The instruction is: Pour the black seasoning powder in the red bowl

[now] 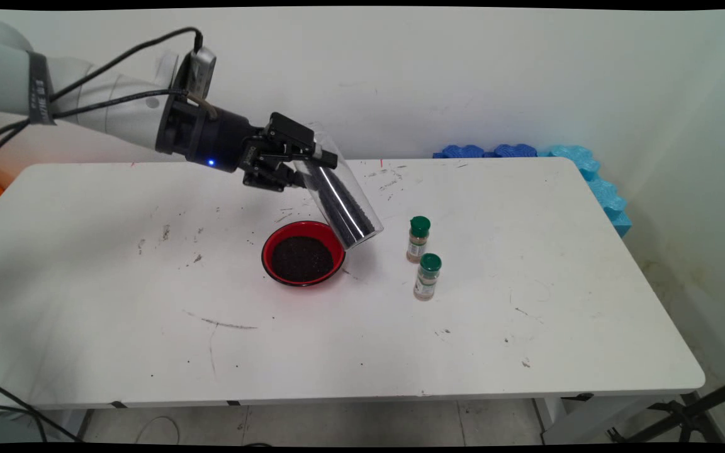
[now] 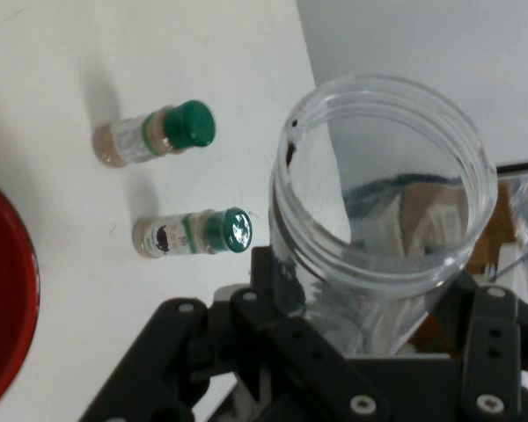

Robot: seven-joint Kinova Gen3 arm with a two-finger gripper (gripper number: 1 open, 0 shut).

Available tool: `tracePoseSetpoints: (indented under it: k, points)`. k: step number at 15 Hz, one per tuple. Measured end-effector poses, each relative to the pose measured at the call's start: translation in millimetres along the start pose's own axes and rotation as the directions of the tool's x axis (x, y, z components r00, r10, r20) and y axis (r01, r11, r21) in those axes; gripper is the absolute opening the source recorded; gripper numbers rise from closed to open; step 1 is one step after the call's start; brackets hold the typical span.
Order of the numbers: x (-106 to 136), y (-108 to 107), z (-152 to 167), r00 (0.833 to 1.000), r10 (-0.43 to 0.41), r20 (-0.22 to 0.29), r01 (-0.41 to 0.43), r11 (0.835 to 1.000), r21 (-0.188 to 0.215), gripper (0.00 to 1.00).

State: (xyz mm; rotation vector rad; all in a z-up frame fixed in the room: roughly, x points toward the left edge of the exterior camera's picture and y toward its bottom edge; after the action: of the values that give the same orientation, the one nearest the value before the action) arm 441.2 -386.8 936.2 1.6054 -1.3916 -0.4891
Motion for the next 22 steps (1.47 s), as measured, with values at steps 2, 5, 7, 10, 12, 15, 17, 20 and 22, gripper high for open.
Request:
tracePoseSetpoints:
  k: [2,5,7,10,12,15,17,20,22]
  points:
    - [0.2,10.2,-2.6,0.992,0.128,0.014,-0.128,0.992,-0.005,0.00]
    - [-1.5,23.5,-5.5,0.954,0.297,0.035,-0.297,0.955,-0.015,0.00]
    - [-2.9,31.1,-6.4,0.915,0.400,0.048,-0.400,0.916,-0.021,0.00]
    - [-4.8,40.7,-6.2,0.834,0.549,0.055,-0.549,0.835,-0.020,0.00]
    - [-6.8,45.7,-5.3,0.778,0.625,0.058,-0.625,0.780,-0.017,0.00]
    - [-11.1,51.3,-3.5,0.703,0.709,0.064,-0.709,0.705,-0.017,0.00]
    - [-15.9,55.1,-1.1,0.631,0.773,0.070,-0.774,0.633,-0.017,0.00]
    - [-24.7,59.0,3.5,0.519,0.850,0.086,-0.852,0.522,-0.022,0.00]
    - [-29.9,60.8,6.9,0.457,0.884,0.095,-0.887,0.461,-0.026,0.00]
